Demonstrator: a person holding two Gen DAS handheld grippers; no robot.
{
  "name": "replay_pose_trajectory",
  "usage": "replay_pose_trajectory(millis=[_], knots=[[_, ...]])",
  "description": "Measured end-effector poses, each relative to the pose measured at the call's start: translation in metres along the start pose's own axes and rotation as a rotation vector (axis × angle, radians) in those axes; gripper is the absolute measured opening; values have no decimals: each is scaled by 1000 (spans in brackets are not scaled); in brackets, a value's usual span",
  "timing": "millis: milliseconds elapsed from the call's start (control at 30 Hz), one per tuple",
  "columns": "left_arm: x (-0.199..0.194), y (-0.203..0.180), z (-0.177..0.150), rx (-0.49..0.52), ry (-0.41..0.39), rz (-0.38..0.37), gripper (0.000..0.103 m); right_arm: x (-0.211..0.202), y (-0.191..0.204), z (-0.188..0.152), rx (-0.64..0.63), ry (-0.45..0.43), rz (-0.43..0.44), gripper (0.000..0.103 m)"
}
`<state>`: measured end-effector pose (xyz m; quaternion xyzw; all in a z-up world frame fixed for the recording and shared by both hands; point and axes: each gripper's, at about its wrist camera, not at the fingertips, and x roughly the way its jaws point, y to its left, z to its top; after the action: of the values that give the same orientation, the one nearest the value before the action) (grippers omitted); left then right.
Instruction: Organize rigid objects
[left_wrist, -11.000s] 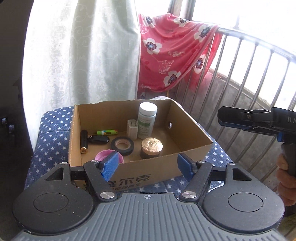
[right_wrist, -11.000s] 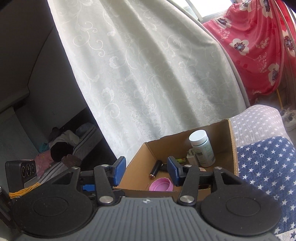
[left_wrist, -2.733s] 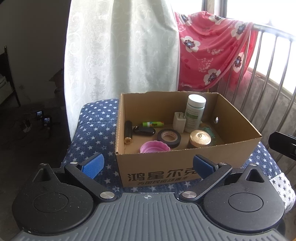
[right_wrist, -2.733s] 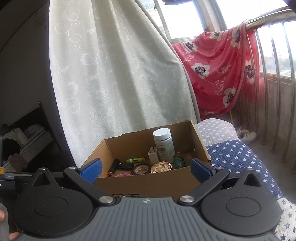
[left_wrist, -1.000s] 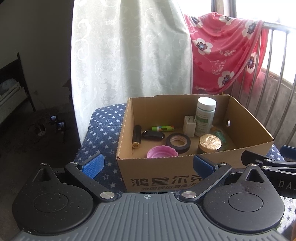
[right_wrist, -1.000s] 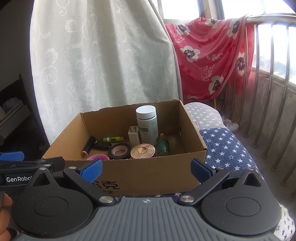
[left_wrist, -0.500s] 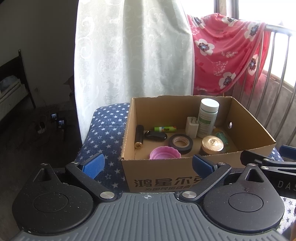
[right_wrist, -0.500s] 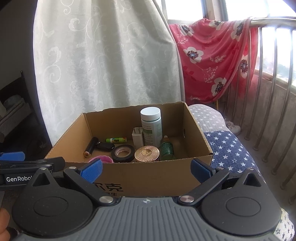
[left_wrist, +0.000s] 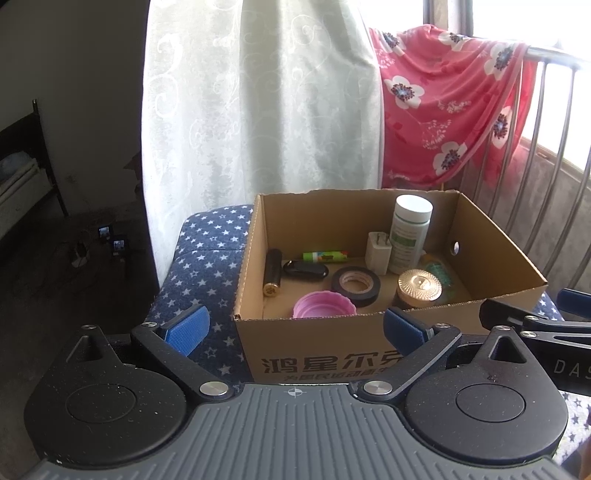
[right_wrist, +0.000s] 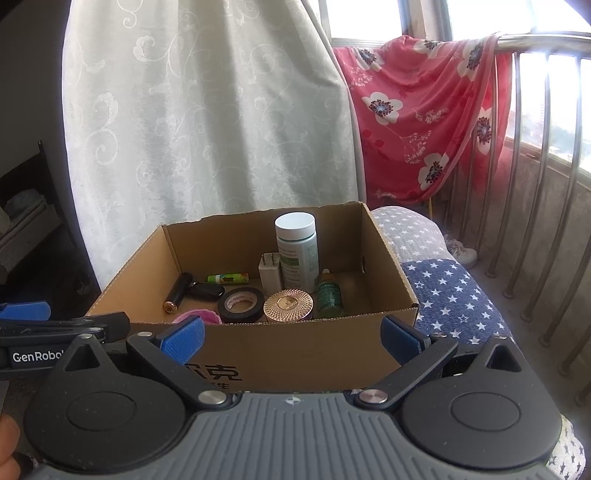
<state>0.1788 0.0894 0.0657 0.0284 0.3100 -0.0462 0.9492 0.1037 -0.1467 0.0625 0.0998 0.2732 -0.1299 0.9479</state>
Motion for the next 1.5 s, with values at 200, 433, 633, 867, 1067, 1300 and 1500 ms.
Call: replay_pose_trajectory(millis=[200,433,633,867,1067,1300,1500], knots=[[-1,-1,0,-1,1,1,101,-1,-1,0,1,0,0,103],[-1,-2,0,-1,2,1,101,0,-1,0,0,0,0,103],[-2,-2,0,-2,4,-1,101,-3,-4,0,1,3,-2,103],[-2,-2,0,-1,4,-1,101,-4,-4,0,2,3,-2,103],[-2,-2,0,0,5,-2,101,-4,-4,0,0,3,-3,103],[-2,-2,-1,0,6,-4,101,-3,-3,0,1,3,-2,103],[-2,-1,-1,-2,8,-5,101,-4,-2,-1,3,6,-4,103]])
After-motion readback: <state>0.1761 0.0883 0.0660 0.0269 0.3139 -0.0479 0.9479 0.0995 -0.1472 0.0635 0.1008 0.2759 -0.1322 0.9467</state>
